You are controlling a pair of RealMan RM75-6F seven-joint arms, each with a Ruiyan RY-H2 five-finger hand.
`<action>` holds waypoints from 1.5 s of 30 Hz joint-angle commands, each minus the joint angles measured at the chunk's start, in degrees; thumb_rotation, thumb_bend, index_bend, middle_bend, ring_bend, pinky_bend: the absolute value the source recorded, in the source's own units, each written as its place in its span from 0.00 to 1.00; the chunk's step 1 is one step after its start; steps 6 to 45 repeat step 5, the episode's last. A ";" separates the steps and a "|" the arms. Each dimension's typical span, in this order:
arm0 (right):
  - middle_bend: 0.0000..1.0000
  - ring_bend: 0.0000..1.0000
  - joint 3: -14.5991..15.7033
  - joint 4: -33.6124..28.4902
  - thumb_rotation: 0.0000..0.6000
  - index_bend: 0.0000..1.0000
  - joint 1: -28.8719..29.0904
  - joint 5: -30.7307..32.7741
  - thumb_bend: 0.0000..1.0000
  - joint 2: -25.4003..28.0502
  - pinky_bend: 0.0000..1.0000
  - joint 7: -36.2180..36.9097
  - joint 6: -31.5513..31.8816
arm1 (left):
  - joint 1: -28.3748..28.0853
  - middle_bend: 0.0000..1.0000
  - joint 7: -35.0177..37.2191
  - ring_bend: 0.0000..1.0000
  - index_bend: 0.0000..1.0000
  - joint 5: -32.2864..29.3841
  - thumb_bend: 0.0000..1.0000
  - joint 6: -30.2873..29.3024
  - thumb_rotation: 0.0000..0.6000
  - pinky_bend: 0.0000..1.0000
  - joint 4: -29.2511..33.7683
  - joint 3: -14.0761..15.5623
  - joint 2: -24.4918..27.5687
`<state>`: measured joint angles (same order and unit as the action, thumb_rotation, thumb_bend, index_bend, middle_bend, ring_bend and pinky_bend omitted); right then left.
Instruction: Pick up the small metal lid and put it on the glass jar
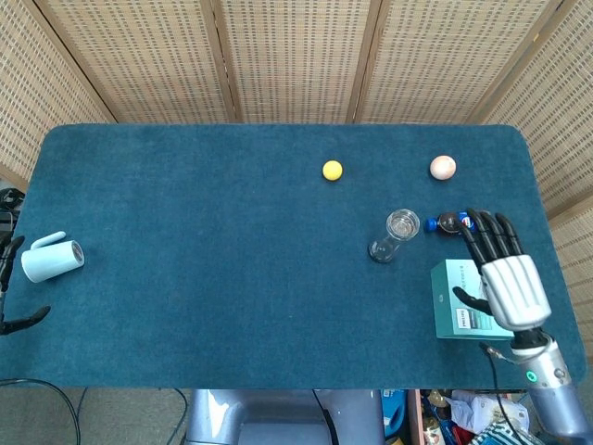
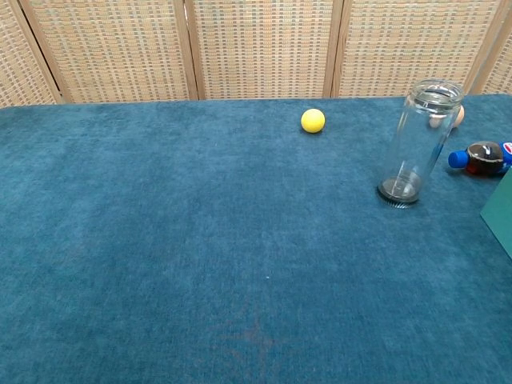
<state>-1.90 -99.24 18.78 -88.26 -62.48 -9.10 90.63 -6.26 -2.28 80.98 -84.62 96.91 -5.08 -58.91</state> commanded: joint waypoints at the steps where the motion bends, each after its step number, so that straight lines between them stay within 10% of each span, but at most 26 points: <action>1: 0.00 0.00 2.77 8.92 1.00 0.00 -5.76 -3.77 0.00 -6.50 0.00 4.03 5.88 | 0.12 0.00 -0.06 0.00 0.00 0.20 0.11 -0.12 1.00 0.00 0.10 0.15 0.00; 45: 0.00 0.00 2.37 10.31 1.00 0.00 -7.33 -3.39 0.00 -7.74 0.00 4.81 6.92 | 0.24 0.00 -0.41 0.00 0.00 0.37 0.11 -0.32 1.00 0.00 0.23 0.24 -0.10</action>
